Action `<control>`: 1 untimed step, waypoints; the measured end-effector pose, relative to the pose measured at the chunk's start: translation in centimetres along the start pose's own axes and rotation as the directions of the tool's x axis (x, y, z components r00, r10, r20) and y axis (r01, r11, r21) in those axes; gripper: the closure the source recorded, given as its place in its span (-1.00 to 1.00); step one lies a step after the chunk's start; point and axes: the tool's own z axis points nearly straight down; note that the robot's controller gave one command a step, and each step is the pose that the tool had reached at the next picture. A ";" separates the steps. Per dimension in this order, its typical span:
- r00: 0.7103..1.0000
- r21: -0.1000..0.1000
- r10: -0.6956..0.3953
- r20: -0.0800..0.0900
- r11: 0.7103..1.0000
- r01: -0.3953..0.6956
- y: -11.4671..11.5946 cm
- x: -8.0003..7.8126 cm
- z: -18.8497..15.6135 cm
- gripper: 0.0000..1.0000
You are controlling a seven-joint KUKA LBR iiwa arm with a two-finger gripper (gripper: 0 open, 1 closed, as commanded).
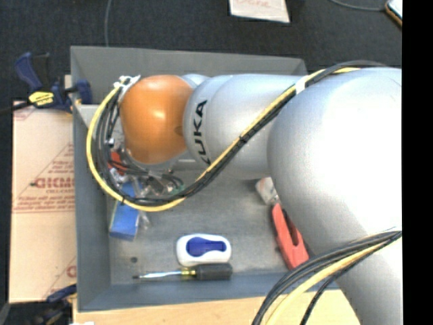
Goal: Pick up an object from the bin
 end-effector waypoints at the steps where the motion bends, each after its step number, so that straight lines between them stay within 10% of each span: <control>1: 0.956 0.007 -0.292 0.011 0.956 0.292 -2.2 0.7 2.9 -1.00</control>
Offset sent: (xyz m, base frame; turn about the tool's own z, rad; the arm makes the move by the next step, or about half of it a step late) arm -0.0027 -0.0029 -0.0301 -0.2992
